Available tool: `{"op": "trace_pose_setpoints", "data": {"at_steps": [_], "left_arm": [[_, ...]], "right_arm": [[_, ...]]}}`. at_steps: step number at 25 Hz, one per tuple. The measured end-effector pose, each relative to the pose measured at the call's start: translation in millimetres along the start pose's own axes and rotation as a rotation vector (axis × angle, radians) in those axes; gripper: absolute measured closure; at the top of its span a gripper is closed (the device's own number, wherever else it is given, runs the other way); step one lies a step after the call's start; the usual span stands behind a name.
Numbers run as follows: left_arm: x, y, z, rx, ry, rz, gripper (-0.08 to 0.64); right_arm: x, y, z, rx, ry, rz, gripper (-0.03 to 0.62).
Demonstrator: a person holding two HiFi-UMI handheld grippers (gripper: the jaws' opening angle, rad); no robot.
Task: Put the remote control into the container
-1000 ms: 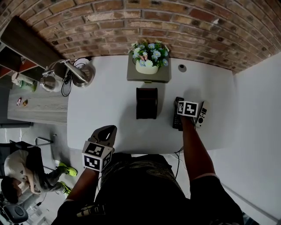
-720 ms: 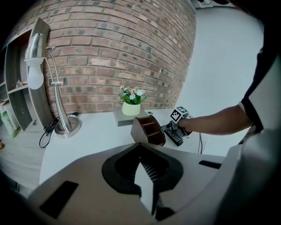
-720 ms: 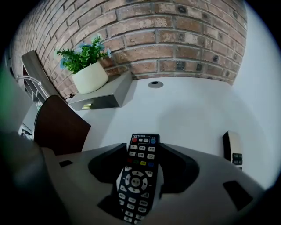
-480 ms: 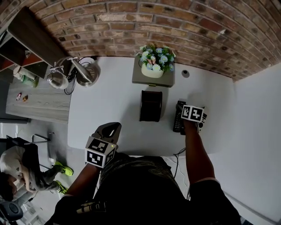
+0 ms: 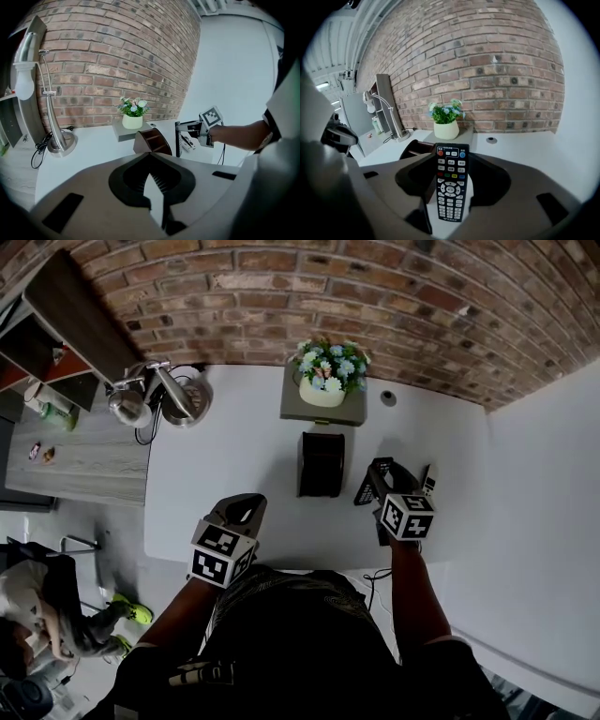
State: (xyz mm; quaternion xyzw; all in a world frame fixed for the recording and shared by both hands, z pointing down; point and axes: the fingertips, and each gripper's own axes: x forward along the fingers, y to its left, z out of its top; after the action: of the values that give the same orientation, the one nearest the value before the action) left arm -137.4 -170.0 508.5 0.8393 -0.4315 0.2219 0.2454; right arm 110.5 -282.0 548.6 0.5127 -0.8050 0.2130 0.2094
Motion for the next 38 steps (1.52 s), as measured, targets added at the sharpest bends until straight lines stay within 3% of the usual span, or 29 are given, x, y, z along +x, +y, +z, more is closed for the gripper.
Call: {"op": "trace_pose_setpoints", "data": {"at_steps": [4,9,13,22,32,38], "left_arm": [[-1.4,1.1,2.4,0.006,-0.016,-0.010,0.566],[-8.6,-0.3,5.2,-0.003,-0.042,-0.015,0.566],[-20.3,6.6,1.8,-0.015,-0.060,0.009,0.566],[-49.5,36.4,-14.7,-0.106,-0.095,0.107,0.566],[-51.9,36.5,-10.1,-0.118,-0.112,0.104,0.566],[-48.3,28.6,-6.0,-0.105,-0.108,0.083,0.566]], "right_arm": [[-20.6,24.8,53.3,-0.057,-0.115,-0.001,0.374],[-25.3,64.7,133.9,-0.028,-0.280,0.054,0.374],[5.7,81.6,156.1,-0.015,-0.328,0.042,0.374],[56.9,76.1,116.1,0.059,-0.261,-0.033,0.374],[74.5,89.9,54.8,0.030,-0.088,-0.027,0.374],[75.8,95.1,56.6,-0.037,-0.058,-0.018,0.373]]}}
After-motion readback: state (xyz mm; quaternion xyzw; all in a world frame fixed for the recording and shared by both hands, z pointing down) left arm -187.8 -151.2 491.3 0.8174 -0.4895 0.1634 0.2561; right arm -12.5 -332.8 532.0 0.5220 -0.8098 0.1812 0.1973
